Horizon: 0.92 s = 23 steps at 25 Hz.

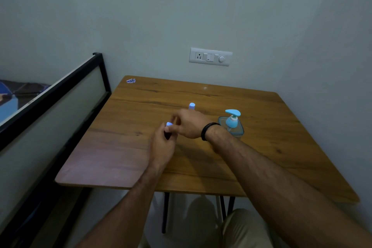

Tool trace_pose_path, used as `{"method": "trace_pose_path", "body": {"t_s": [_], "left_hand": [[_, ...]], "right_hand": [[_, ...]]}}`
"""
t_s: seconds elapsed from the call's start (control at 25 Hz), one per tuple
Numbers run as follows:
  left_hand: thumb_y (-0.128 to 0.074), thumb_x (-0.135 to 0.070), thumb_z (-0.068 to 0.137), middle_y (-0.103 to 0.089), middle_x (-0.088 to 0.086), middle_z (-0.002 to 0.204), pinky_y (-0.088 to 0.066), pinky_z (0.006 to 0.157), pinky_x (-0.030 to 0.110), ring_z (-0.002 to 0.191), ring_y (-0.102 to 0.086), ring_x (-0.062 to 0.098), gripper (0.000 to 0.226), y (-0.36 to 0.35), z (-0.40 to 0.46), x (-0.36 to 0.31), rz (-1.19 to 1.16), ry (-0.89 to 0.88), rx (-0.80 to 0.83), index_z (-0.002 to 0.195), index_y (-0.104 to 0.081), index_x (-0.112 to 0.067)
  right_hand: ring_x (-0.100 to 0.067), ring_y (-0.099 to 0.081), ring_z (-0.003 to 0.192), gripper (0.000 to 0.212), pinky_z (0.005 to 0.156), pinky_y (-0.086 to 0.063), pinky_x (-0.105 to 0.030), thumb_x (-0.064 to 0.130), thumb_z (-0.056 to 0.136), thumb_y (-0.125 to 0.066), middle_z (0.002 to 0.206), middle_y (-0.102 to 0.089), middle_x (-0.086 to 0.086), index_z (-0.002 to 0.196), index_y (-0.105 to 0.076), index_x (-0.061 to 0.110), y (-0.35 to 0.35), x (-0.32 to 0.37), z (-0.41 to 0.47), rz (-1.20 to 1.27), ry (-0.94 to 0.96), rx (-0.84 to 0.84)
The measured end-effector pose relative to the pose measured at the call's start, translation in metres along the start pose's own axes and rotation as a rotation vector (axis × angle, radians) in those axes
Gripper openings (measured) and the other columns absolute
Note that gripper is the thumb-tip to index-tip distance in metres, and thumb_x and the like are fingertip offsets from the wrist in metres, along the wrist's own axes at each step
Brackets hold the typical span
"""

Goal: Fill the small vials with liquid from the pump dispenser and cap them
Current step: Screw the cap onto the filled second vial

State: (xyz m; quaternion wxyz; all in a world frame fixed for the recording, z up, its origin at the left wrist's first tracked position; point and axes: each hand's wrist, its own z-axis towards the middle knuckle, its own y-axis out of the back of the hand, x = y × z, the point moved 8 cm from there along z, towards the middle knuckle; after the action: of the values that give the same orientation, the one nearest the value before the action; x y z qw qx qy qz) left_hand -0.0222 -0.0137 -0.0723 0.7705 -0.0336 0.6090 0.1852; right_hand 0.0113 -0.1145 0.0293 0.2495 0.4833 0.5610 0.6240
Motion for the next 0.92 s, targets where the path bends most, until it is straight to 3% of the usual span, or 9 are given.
{"method": "trace_pose_path", "body": {"t_s": [0.12, 0.24, 0.32, 0.44, 0.52, 0.64, 0.72, 0.8, 0.92], "left_hand": [[-0.06, -0.025, 0.1, -0.066, -0.002, 0.078, -0.052, 0.058, 0.039, 0.071, -0.062, 0.014, 0.008, -0.001, 0.0, 0.0, 0.017, 0.005, 0.01, 0.094, -0.064, -0.027], [-0.059, -0.026, 0.099, -0.069, -0.003, 0.079, -0.056, 0.057, 0.039, 0.073, -0.066, 0.017, 0.013, -0.005, 0.001, 0.0, 0.048, -0.002, 0.063, 0.109, -0.066, -0.032], [-0.059, -0.028, 0.096, -0.069, -0.005, 0.082, -0.053, 0.058, 0.036, 0.077, -0.066, 0.018, 0.012, -0.006, 0.0, -0.001, 0.059, -0.022, 0.07, 0.106, -0.064, -0.033], [-0.06, -0.03, 0.095, -0.069, -0.003, 0.082, -0.053, 0.06, 0.038, 0.076, -0.066, 0.013, 0.006, -0.008, -0.001, 0.004, 0.043, 0.02, 0.081, 0.099, -0.064, -0.027], [-0.061, -0.025, 0.096, -0.07, -0.002, 0.078, -0.053, 0.06, 0.039, 0.073, -0.066, 0.013, 0.005, -0.01, -0.003, 0.004, 0.04, 0.038, 0.09, 0.095, -0.066, -0.024], [-0.057, -0.04, 0.09, -0.07, -0.004, 0.085, -0.059, 0.067, 0.047, 0.081, -0.068, 0.015, 0.015, -0.007, -0.003, -0.002, 0.034, 0.004, 0.087, 0.101, -0.062, -0.031], [-0.054, -0.045, 0.088, -0.068, -0.004, 0.085, -0.058, 0.068, 0.05, 0.081, -0.066, 0.017, 0.014, -0.007, -0.003, -0.004, 0.051, -0.016, 0.087, 0.096, -0.059, -0.034], [-0.053, -0.044, 0.09, -0.066, -0.005, 0.085, -0.057, 0.067, 0.052, 0.08, -0.064, 0.017, 0.01, -0.007, -0.003, -0.001, 0.104, -0.012, 0.071, 0.095, -0.055, -0.036], [-0.057, -0.036, 0.099, -0.064, -0.004, 0.093, -0.058, 0.068, 0.047, 0.082, -0.063, 0.016, 0.011, -0.006, -0.003, -0.001, 0.138, -0.001, 0.05, 0.107, -0.051, -0.032]], "right_hand": [[-0.014, -0.062, 0.074, 0.053, 0.058, -0.043, -0.029, 0.071, 0.09, -0.055, 0.079, -0.068, 0.003, 0.085, -0.07, 0.02, 0.006, -0.001, -0.001, -0.116, -0.068, -0.12], [-0.015, -0.064, 0.086, 0.035, 0.064, -0.047, -0.029, 0.054, 0.095, -0.062, 0.096, -0.07, 0.003, 0.107, -0.065, 0.022, -0.003, 0.004, -0.001, 0.072, 0.024, -0.005], [-0.017, -0.065, 0.087, 0.031, 0.064, -0.048, -0.027, 0.047, 0.096, -0.065, 0.096, -0.07, 0.001, 0.105, -0.067, 0.017, -0.006, 0.005, 0.0, 0.055, 0.026, 0.016], [-0.015, -0.059, 0.069, 0.049, 0.054, -0.043, -0.028, 0.064, 0.092, -0.058, 0.078, -0.064, -0.001, 0.086, -0.063, 0.015, -0.007, 0.0, 0.0, -0.059, -0.137, -0.11], [-0.015, -0.059, 0.07, 0.054, 0.057, -0.045, -0.029, 0.07, 0.092, -0.053, 0.079, -0.064, -0.001, 0.09, -0.061, 0.017, -0.009, 0.0, -0.001, -0.07, -0.144, -0.135], [-0.015, -0.064, 0.084, 0.035, 0.069, -0.054, -0.031, 0.05, 0.096, -0.063, 0.094, -0.069, -0.001, 0.104, -0.063, 0.017, -0.01, 0.008, 0.0, 0.035, -0.035, -0.026], [-0.014, -0.064, 0.081, 0.025, 0.064, -0.051, -0.026, 0.038, 0.098, -0.064, 0.092, -0.069, -0.002, 0.1, -0.067, 0.014, -0.009, 0.009, 0.0, 0.032, -0.051, -0.027], [-0.014, -0.064, 0.075, 0.025, 0.059, -0.05, -0.025, 0.037, 0.1, -0.062, 0.086, -0.068, -0.003, 0.095, -0.066, 0.012, -0.012, 0.009, 0.002, 0.046, -0.117, -0.082], [-0.017, -0.065, 0.078, 0.026, 0.065, -0.054, -0.03, 0.036, 0.101, -0.059, 0.087, -0.068, -0.003, 0.094, -0.065, 0.012, -0.02, 0.008, 0.007, 0.063, -0.142, -0.089]]}}
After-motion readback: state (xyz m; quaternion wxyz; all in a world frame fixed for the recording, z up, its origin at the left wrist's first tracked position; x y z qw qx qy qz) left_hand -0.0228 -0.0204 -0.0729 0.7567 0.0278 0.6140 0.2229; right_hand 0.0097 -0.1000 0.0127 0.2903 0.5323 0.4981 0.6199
